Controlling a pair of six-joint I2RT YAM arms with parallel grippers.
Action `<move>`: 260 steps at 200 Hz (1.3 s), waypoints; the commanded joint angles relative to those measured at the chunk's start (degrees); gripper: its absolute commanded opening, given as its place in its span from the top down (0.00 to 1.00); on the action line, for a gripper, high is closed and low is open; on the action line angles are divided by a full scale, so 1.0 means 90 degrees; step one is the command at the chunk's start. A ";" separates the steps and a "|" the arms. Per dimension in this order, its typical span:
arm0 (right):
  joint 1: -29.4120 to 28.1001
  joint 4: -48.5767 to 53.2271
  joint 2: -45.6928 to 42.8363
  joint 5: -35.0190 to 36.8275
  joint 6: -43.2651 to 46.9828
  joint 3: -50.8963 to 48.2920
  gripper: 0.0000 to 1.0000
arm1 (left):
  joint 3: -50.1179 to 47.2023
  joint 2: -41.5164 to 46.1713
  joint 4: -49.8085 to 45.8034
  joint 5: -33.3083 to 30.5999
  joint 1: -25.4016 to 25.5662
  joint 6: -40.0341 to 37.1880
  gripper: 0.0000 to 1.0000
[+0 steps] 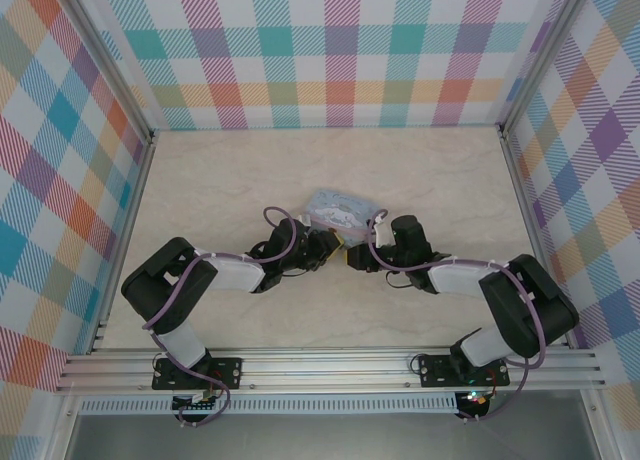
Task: Unlock a padlock with a key
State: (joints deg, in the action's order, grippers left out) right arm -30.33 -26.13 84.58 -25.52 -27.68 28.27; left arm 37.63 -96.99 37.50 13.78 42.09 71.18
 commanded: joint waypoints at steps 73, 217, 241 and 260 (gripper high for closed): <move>0.0000 -0.0900 0.0046 0.0535 0.0104 0.0191 0.65 | 0.0122 0.0143 0.0074 0.0258 0.0008 0.0348 1.00; -0.0292 -0.0768 -0.0464 0.1507 0.0366 0.0099 0.64 | 0.0253 -0.0022 0.0082 0.0266 0.0006 0.0575 1.00; -0.0293 -0.0402 -0.0802 0.1898 0.0378 -0.0058 0.60 | 0.0262 -0.0058 0.0067 0.0202 0.0011 0.0602 1.00; -0.0293 -0.0252 -0.0857 0.1863 0.0289 -0.0075 0.57 | 0.0269 -0.0107 0.0095 0.0178 0.0011 0.0656 1.00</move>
State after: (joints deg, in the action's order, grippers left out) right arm -33.04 -28.99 78.24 -11.77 -26.09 28.42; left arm 39.09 -97.01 37.71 12.95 41.71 75.66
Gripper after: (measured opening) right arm 0.421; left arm 0.221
